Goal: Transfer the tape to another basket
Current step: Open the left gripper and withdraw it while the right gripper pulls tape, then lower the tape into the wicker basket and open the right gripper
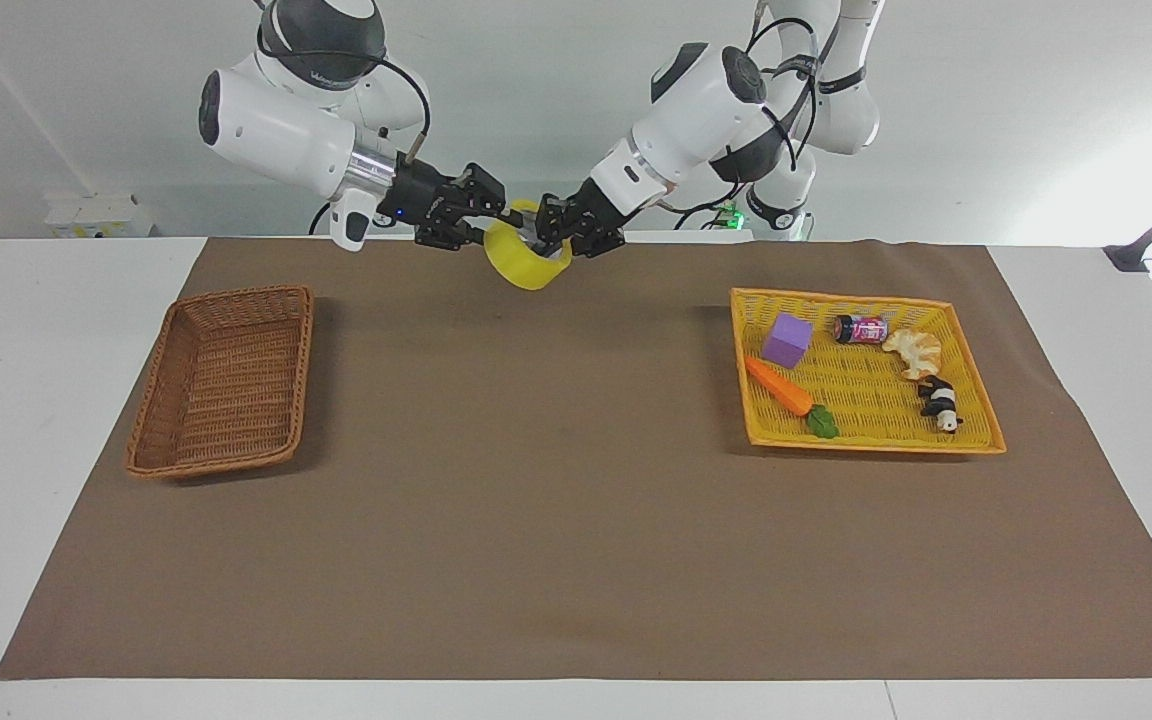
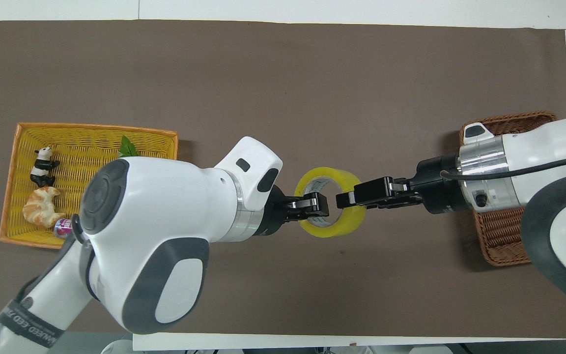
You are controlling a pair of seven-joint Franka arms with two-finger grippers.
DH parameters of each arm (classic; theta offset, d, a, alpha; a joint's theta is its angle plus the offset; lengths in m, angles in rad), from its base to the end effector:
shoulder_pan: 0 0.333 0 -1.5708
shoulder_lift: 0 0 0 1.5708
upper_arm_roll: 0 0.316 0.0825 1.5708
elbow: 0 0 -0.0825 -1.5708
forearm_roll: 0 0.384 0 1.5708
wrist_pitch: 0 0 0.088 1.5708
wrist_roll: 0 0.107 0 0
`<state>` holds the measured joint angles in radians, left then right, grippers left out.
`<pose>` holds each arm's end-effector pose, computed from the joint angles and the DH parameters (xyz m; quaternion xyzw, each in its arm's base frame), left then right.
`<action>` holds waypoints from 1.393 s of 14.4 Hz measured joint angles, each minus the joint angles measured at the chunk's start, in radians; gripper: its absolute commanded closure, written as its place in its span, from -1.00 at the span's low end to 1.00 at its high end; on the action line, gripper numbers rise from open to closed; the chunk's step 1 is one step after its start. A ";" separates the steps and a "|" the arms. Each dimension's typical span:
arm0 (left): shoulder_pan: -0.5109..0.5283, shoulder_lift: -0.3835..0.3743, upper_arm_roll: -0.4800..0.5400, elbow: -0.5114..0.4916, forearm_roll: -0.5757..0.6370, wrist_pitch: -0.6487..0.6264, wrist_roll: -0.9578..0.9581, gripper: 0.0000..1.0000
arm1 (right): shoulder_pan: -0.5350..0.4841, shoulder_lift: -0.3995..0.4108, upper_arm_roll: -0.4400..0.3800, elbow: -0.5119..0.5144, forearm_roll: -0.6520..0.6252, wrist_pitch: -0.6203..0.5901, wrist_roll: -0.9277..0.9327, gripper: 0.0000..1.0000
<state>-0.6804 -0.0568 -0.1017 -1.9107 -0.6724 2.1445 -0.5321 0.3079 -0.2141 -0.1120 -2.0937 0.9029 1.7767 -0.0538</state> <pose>0.3877 -0.4238 0.5563 0.9447 0.0191 -0.0732 0.3191 0.4691 0.1589 0.5381 -0.9004 -0.0025 0.0793 0.4279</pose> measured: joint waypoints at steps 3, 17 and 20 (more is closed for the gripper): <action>0.121 -0.027 0.010 0.127 0.074 -0.259 -0.018 -0.98 | -0.022 0.000 -0.003 -0.001 -0.030 -0.001 0.000 0.99; 0.979 -0.040 0.031 0.160 0.580 -0.626 0.574 -0.99 | -0.635 0.322 -0.020 0.217 -0.207 -0.384 -0.533 1.00; 1.012 -0.040 0.027 0.161 0.612 -0.592 0.574 -0.99 | -0.709 0.448 -0.020 0.332 -0.231 -0.463 -0.618 1.00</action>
<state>0.3312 -0.0965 -0.0747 -1.7495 -0.0606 1.5526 0.0420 -0.4016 0.2341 -0.1316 -1.7619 0.6717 1.3141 -0.6717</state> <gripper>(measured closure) 0.004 0.458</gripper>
